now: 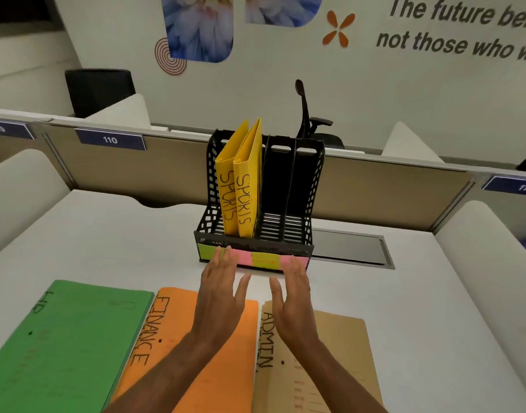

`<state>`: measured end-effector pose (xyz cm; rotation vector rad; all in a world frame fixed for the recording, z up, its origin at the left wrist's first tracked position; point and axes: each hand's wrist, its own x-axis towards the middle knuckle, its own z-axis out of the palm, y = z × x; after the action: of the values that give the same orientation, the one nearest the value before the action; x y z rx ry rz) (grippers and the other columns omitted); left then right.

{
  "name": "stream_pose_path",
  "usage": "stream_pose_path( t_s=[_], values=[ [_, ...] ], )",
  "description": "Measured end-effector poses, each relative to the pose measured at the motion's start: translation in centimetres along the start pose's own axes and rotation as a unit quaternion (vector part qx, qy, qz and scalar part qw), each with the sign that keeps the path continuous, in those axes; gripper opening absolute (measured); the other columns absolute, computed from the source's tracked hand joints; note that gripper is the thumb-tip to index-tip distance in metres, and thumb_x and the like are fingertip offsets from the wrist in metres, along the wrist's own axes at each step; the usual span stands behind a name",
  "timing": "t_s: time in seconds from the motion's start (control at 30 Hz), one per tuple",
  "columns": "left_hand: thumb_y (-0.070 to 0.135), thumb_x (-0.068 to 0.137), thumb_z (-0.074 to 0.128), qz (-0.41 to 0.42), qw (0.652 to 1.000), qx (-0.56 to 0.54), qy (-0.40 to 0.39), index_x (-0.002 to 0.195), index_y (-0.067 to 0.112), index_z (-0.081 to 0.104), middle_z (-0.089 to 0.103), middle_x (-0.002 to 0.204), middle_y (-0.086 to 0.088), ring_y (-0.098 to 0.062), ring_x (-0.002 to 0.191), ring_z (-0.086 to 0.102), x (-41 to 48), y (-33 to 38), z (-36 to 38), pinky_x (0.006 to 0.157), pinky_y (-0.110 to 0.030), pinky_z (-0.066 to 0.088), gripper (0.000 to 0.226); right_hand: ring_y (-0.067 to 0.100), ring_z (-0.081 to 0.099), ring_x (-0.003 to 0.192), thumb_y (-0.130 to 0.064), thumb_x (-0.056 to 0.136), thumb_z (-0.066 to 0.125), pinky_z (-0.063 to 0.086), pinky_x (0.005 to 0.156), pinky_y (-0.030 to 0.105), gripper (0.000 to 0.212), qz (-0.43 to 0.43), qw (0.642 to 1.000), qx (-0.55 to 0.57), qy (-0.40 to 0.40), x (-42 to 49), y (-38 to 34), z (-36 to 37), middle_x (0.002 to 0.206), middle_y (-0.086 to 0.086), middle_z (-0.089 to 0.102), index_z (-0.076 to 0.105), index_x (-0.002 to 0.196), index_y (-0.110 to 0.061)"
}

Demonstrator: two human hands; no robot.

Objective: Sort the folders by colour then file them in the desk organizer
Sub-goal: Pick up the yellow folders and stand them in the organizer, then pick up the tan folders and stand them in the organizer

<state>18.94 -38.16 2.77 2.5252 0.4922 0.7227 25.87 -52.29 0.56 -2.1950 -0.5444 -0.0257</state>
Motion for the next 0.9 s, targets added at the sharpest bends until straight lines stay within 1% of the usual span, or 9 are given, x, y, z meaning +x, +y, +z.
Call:
stream_pose_path(
  t_s=[0.1,0.27,0.37,0.47,0.57,0.63,0.73,0.77,0.9],
  values=[
    [0.038,0.100,0.053,0.001,1.000,0.010,-0.015,0.150,0.013,0.041,0.035,0.160,-0.007,-0.015,0.152,0.014,-3.4,1.1,0.0,0.122,-0.035,0.019,0.057,0.005,-0.001,0.152,-0.052,0.102,0.031,0.013,0.122,0.034,0.052,0.004,1.000,-0.025,-0.016,-3.3,1.3,-1.1,0.165,-0.012,0.010,0.029,0.151,-0.034],
    [0.041,0.101,0.048,-0.015,0.998,0.015,-0.061,0.152,0.015,0.036,0.022,0.165,-0.002,-0.012,0.154,0.002,-9.1,2.4,0.3,0.125,-0.037,0.015,0.058,-0.004,-0.011,0.148,-0.054,0.102,0.031,0.007,0.120,0.032,0.052,0.017,0.998,-0.040,-0.037,-8.5,3.4,-2.8,0.160,-0.025,-0.003,0.027,0.151,-0.038],
    [0.044,0.102,0.044,-0.046,0.994,0.013,-0.100,0.155,0.018,0.029,0.012,0.167,0.001,-0.011,0.154,-0.005,-12.2,3.3,0.5,0.126,-0.037,0.011,0.061,0.000,-0.008,0.150,-0.057,0.101,0.029,0.009,0.121,0.034,0.053,0.024,0.997,-0.046,-0.049,-11.2,4.7,-3.7,0.161,-0.023,-0.001,0.028,0.150,-0.037],
    [0.045,0.102,0.042,-0.068,0.989,0.002,-0.134,0.155,0.020,0.028,0.011,0.167,0.002,-0.012,0.154,-0.004,-14.6,4.3,0.4,0.126,-0.037,0.011,0.060,0.005,-0.006,0.152,-0.064,0.098,0.023,0.011,0.121,0.037,0.057,0.037,0.996,-0.054,-0.060,-13.6,5.8,-4.8,0.165,-0.018,0.002,0.027,0.150,-0.040],
    [0.044,0.103,0.043,-0.109,0.978,-0.012,-0.176,0.154,0.019,0.029,0.014,0.167,0.000,-0.016,0.155,0.003,-16.6,5.2,0.5,0.125,-0.037,0.012,0.059,0.002,-0.009,0.150,-0.058,0.101,0.028,0.008,0.121,0.036,0.054,0.042,0.995,-0.061,-0.070,-15.7,6.9,-5.8,0.165,-0.015,0.004,0.028,0.150,-0.037],
    [0.043,0.102,0.046,-0.151,0.967,-0.026,-0.205,0.153,0.019,0.031,0.022,0.165,-0.003,-0.019,0.153,0.014,-17.7,5.7,0.5,0.124,-0.039,0.017,0.058,0.004,-0.007,0.151,-0.059,0.100,0.027,0.008,0.121,0.036,0.056,0.050,0.994,-0.061,-0.073,-17.0,7.7,-6.3,0.166,-0.014,0.004,0.027,0.151,-0.036],
    [0.040,0.099,0.053,-0.209,0.946,-0.080,-0.235,0.148,0.019,0.038,0.049,0.150,-0.004,-0.026,0.135,0.048,-18.5,6.2,0.5,0.110,-0.043,0.042,0.055,0.010,-0.002,0.153,-0.061,0.099,0.026,0.010,0.121,0.039,0.058,0.066,0.992,-0.066,-0.085,-18.6,8.7,-6.9,0.166,-0.012,0.005,0.028,0.150,-0.035],
    [0.039,0.098,0.055,-0.225,0.939,-0.093,-0.243,0.147,0.019,0.040,0.055,0.144,-0.005,-0.027,0.129,0.054,-18.8,6.4,0.5,0.104,-0.043,0.047,0.055,0.012,-0.001,0.153,-0.060,0.099,0.028,0.011,0.121,0.040,0.057,0.073,0.991,-0.071,-0.089,-19.1,9.0,-7.2,0.166,-0.011,0.006,0.028,0.150,-0.034],
    [0.035,0.095,0.062,-0.280,0.922,-0.125,-0.238,0.145,0.016,0.044,0.057,0.141,-0.009,-0.027,0.125,0.057,-19.3,7.0,0.8,0.099,-0.041,0.052,0.056,0.018,0.002,0.154,-0.051,0.101,0.035,0.010,0.123,0.042,0.054,0.107,0.984,-0.088,-0.108,-20.8,10.3,-8.1,0.166,-0.005,0.008,0.031,0.150,-0.029]
  ],
)
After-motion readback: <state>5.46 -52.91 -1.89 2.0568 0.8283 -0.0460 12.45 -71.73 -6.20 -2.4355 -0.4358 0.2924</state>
